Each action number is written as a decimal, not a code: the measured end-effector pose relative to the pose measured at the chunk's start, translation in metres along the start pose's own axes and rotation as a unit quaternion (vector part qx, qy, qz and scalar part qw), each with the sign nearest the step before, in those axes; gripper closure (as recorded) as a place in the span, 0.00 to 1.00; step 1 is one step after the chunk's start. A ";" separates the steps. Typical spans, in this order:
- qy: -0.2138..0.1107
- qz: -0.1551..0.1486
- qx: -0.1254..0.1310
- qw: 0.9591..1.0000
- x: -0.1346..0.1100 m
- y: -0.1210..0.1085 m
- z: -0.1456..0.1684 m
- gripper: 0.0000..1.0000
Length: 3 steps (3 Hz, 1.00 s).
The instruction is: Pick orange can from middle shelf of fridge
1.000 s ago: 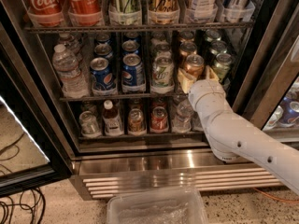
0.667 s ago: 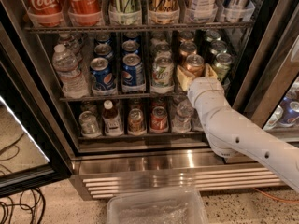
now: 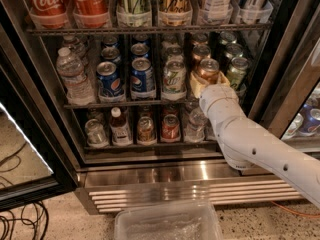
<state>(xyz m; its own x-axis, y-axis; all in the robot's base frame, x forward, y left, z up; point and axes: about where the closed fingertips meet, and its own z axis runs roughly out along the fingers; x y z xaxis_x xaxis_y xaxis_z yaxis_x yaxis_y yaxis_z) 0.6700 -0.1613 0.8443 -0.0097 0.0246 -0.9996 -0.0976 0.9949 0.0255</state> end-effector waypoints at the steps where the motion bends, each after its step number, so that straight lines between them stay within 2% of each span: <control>1: 0.000 0.000 0.000 1.000 0.000 0.000 0.000 0.82; 2: -0.002 0.001 0.001 1.000 -0.002 -0.001 -0.001 1.00; 3: -0.027 0.004 -0.001 1.000 -0.025 -0.004 -0.002 1.00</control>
Offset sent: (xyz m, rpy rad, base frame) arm -0.0036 -0.0041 0.0059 0.0053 -0.0163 -0.0114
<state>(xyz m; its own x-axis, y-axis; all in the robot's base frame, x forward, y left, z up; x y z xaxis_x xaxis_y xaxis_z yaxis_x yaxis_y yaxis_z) 0.6685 -0.1658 0.8692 0.0436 0.0387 -0.9983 -0.1001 0.9944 0.0342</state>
